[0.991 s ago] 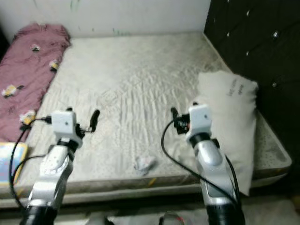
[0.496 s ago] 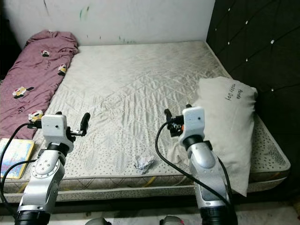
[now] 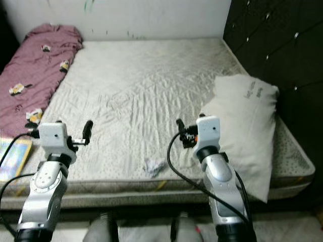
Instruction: Clean up the room
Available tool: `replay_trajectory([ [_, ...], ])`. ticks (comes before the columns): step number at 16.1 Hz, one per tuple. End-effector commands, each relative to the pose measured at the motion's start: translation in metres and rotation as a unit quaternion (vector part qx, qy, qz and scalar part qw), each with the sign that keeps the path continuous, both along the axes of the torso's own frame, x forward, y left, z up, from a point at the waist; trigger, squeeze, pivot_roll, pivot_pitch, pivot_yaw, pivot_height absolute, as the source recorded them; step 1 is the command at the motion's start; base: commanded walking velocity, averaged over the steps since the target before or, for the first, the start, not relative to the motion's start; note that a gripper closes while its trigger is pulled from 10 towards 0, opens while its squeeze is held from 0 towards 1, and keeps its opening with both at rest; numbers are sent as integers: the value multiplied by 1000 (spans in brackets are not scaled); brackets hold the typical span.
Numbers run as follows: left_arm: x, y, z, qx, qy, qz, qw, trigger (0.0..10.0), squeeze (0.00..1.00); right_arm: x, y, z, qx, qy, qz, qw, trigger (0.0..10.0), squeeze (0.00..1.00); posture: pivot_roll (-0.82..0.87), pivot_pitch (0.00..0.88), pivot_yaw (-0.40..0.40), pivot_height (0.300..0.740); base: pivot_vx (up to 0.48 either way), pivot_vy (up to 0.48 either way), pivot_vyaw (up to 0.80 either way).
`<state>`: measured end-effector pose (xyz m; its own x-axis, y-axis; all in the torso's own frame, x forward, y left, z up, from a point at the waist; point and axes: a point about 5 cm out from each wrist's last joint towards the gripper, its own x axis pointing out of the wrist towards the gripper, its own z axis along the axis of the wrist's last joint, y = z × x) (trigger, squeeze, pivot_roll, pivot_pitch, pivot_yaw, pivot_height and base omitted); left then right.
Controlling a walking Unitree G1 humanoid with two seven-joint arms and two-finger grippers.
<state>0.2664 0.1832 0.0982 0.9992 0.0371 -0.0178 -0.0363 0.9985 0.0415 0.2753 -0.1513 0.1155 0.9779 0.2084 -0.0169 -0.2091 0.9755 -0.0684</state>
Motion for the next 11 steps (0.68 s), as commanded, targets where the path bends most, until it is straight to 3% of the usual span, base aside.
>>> replay_trajectory([
  [1,-1,3,-1,-4,7,10,1000,10000,0,0,1,4,1,-5,4,1000,10000,0,-19,0,14,606,0,0,0],
  [6,0,2,3,-4,2,7,1000,10000,0,1,3,4,-5,-2,17,1000,10000,0,-15,0,3,606,0,0,0],
  [11,7,16,8,5,-8,30,999,10000,0,9,18,9,-13,-21,57,998,10000,0,-14,0,3,586,0,0,0],
])
